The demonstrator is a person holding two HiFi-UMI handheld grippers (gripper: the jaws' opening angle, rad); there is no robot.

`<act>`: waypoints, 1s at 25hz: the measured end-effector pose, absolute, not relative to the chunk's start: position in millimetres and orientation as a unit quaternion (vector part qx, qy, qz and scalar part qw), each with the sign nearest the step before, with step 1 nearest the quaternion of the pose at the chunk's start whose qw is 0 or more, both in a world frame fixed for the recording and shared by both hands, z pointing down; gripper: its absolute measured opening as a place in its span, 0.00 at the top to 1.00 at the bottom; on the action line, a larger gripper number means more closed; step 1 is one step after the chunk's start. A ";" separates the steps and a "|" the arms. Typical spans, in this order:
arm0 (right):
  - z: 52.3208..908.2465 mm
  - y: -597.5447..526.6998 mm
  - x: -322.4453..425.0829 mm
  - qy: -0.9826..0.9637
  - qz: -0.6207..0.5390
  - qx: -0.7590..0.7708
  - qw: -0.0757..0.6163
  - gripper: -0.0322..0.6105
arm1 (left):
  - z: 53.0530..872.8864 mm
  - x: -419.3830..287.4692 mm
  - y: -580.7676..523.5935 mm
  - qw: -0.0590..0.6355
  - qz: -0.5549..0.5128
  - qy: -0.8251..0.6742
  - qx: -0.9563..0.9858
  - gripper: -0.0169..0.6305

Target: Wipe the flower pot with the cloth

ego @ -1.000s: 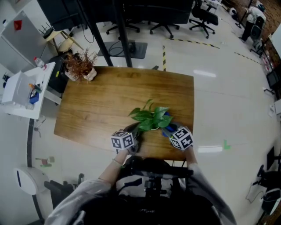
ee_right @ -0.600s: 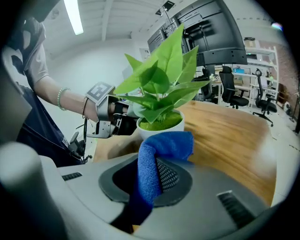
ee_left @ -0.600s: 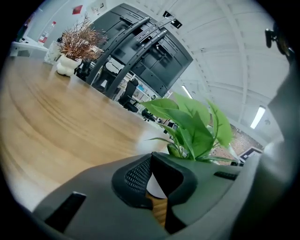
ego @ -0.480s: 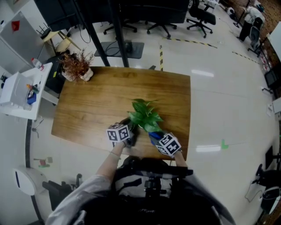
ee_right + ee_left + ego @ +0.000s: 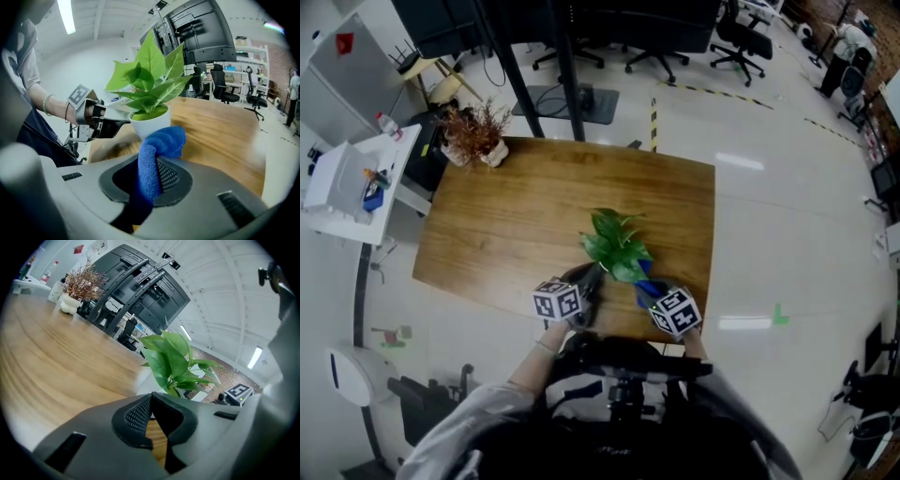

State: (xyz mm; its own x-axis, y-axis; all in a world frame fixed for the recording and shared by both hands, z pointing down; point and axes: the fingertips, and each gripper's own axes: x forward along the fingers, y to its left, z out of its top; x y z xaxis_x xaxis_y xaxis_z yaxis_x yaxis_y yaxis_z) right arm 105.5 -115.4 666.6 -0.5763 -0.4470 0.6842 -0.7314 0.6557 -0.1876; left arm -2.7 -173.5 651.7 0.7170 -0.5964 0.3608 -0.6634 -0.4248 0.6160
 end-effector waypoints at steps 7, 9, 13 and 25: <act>636.2 -167.3 136.3 -0.865 0.154 0.357 0.318 0.86 | 642.8 10.8 -155.1 0.384 0.041 -0.353 0.852 0.97; 629.7 -179.7 130.9 -0.875 0.136 0.338 0.320 0.86 | 643.6 14.0 -151.8 0.385 0.046 -0.347 0.854 0.97; 630.2 -182.9 114.6 -0.888 0.122 0.289 0.336 0.86 | 644.8 17.0 -150.8 0.386 0.051 -0.343 0.855 0.97; 657.1 -135.5 72.6 -0.883 0.177 0.268 0.342 0.86 | 645.9 -18.8 -178.3 0.386 0.034 -0.370 0.844 0.97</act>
State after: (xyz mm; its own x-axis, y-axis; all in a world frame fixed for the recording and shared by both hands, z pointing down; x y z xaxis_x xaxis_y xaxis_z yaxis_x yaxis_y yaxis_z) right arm 72.6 -135.5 657.1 -0.6225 -0.3525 0.6988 -0.5948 0.7934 -0.1296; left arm -18.8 -178.3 645.9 0.7242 -0.5984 0.3427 -0.6506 -0.4283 0.6272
